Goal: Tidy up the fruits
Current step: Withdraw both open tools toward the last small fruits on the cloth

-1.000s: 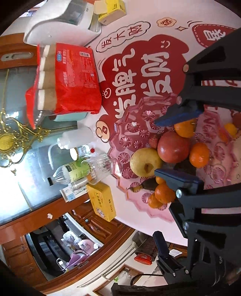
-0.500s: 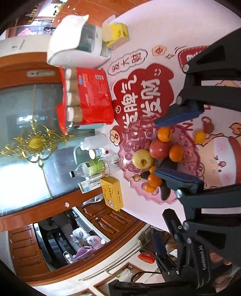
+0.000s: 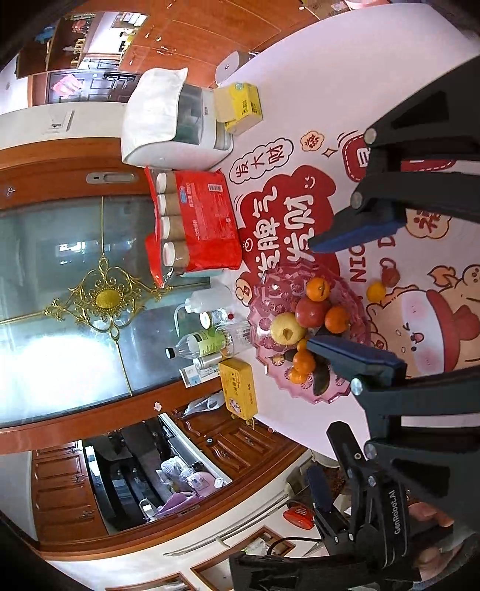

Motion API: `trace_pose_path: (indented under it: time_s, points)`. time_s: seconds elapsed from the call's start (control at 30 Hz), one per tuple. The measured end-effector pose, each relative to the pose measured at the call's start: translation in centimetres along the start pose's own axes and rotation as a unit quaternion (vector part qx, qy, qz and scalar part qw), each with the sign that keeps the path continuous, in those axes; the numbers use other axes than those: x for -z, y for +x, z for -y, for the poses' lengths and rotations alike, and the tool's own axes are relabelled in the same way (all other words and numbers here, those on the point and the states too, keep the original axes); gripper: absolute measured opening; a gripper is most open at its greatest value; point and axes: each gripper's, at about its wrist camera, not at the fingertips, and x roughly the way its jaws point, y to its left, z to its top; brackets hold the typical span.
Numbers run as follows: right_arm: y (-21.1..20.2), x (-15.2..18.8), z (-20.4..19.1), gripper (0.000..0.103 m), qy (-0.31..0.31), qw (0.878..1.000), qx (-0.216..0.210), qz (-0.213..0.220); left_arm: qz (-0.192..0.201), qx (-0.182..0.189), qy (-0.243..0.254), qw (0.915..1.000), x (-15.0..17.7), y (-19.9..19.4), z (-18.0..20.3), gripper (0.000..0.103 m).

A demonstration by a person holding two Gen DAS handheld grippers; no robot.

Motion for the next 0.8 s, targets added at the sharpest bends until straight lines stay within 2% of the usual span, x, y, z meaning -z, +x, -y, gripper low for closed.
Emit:
trace_pose_path:
  time_s: [0.23, 0.5, 0.8]
  points:
    - [0.8, 1.4, 1.3, 0.047, -0.021, 0.999, 0.002, -0.025, -0.028, -0.002, -0.007, 0.9996, 1.8, 2.0, 1.4, 0.092]
    - [4.1, 3.9, 3.1, 0.047, -0.07, 0.995, -0.002, -0.068, -0.064, -0.005, -0.033, 0.9974, 5.1, 5.9, 3.2, 0.092]
    - [10.3, 7.3, 5.5, 0.047, -0.115, 0.983, -0.04, -0.139, -0.087, -0.055, -0.074, 0.9919, 9.0, 10.8, 3.6, 0.092]
